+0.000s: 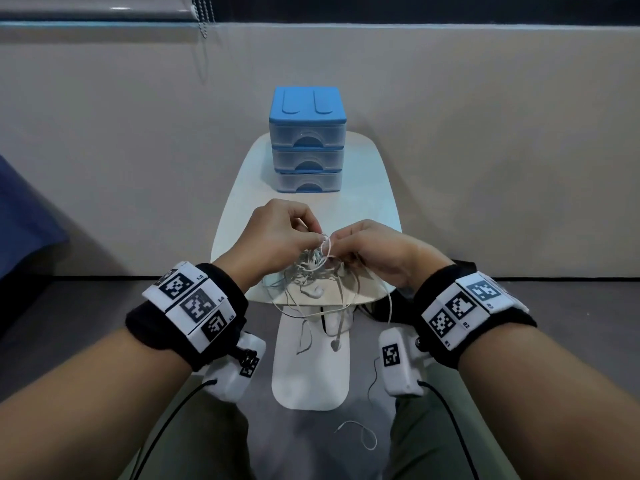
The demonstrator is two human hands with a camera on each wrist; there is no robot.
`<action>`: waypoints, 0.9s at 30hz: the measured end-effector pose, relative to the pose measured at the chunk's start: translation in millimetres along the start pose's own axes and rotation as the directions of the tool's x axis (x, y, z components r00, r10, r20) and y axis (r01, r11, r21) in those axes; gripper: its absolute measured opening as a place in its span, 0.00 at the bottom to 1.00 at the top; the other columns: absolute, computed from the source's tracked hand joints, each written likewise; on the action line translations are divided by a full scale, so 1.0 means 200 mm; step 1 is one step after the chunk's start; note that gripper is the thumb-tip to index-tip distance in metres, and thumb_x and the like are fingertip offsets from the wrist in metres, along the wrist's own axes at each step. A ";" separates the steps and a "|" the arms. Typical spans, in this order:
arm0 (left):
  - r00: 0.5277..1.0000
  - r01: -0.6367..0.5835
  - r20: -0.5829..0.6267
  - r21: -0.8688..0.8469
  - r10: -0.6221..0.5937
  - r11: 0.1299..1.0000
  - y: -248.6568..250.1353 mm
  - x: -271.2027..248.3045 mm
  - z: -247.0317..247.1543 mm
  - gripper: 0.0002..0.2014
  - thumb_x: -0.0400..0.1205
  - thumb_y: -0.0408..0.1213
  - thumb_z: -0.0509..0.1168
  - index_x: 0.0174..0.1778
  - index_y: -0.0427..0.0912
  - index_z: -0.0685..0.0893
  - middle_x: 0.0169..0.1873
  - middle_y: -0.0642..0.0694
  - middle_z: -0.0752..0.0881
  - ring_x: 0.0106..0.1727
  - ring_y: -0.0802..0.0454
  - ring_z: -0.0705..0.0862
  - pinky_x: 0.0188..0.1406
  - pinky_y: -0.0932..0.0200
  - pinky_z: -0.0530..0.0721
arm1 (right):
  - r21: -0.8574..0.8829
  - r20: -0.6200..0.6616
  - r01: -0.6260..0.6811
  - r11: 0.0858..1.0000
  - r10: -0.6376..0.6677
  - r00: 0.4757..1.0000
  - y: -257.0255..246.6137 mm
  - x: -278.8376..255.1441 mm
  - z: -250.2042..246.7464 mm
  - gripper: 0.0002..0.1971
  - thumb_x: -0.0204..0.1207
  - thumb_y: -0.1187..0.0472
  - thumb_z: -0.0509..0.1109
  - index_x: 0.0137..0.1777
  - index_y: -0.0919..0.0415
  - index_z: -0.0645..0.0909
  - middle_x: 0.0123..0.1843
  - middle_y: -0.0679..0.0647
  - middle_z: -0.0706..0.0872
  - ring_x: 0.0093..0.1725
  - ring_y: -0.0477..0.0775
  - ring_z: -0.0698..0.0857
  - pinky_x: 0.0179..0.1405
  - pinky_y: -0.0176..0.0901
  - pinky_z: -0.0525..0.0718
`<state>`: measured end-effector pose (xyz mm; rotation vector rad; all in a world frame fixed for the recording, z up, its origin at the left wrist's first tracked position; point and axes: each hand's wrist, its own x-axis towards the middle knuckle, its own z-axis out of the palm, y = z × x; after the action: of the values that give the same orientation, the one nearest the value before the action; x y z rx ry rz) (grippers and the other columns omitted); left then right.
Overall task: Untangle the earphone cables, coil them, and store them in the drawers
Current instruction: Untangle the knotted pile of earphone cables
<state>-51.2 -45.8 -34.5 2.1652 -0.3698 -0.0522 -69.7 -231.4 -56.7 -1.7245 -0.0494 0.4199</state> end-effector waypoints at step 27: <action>0.948 -0.248 0.252 0.194 0.196 0.949 0.05 0.00 -0.13 0.06 0.80 0.38 0.78 0.39 0.49 0.89 0.36 0.55 0.89 0.33 0.66 0.82 0.36 0.71 0.76 | -0.315 -0.241 0.002 0.949 -0.082 0.967 -0.17 -0.15 0.08 0.14 0.80 0.62 0.72 0.32 0.61 0.86 0.30 0.54 0.84 0.31 0.48 0.79 0.26 0.29 0.75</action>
<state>-49.0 -31.5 -10.8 2.3304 -0.7869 -0.1401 -95.1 -217.2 -19.0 -2.0747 0.0323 0.1623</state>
